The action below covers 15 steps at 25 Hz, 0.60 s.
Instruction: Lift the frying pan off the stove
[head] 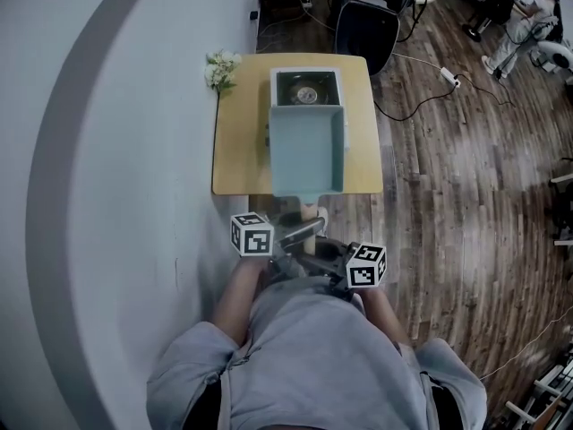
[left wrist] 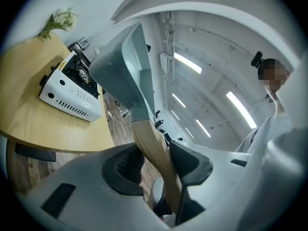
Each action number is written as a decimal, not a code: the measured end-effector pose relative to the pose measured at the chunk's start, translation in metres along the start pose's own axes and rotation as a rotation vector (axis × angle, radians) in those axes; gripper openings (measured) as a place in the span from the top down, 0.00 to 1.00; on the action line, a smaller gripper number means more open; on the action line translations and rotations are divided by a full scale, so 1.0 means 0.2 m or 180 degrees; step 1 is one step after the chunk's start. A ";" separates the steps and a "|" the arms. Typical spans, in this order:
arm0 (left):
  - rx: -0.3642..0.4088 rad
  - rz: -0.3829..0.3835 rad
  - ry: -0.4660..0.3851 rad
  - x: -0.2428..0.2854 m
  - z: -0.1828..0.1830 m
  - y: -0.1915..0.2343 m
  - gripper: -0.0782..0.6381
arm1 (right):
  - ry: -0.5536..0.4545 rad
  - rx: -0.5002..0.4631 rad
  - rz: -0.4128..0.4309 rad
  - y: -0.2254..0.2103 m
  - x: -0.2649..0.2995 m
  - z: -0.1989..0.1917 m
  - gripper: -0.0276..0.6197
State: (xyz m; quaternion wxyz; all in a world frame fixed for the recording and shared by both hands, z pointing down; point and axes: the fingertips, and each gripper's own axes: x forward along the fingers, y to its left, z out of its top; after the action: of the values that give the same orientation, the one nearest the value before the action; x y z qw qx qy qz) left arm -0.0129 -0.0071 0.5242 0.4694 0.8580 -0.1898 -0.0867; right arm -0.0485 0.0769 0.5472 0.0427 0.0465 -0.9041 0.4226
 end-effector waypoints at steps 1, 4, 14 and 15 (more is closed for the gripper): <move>0.0006 -0.0008 0.0008 -0.01 -0.02 -0.02 0.67 | 0.0005 -0.0018 -0.0008 0.02 -0.01 -0.02 0.73; 0.0046 0.0001 0.0029 -0.03 -0.08 -0.07 0.67 | 0.0016 -0.0055 -0.0022 0.07 -0.02 -0.08 0.73; 0.0092 0.0041 0.0007 0.04 -0.18 -0.13 0.67 | 0.0104 -0.0151 0.0068 0.11 -0.13 -0.15 0.73; 0.0070 0.0034 -0.0019 0.05 -0.18 -0.14 0.67 | 0.0097 -0.0142 0.0081 0.11 -0.15 -0.15 0.73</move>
State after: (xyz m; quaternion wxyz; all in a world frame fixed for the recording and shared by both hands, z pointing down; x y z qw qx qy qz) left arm 0.0150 0.0301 0.5213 0.4598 0.8618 -0.1967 -0.0846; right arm -0.0208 0.1148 0.5457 0.0521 0.0277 -0.9131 0.4035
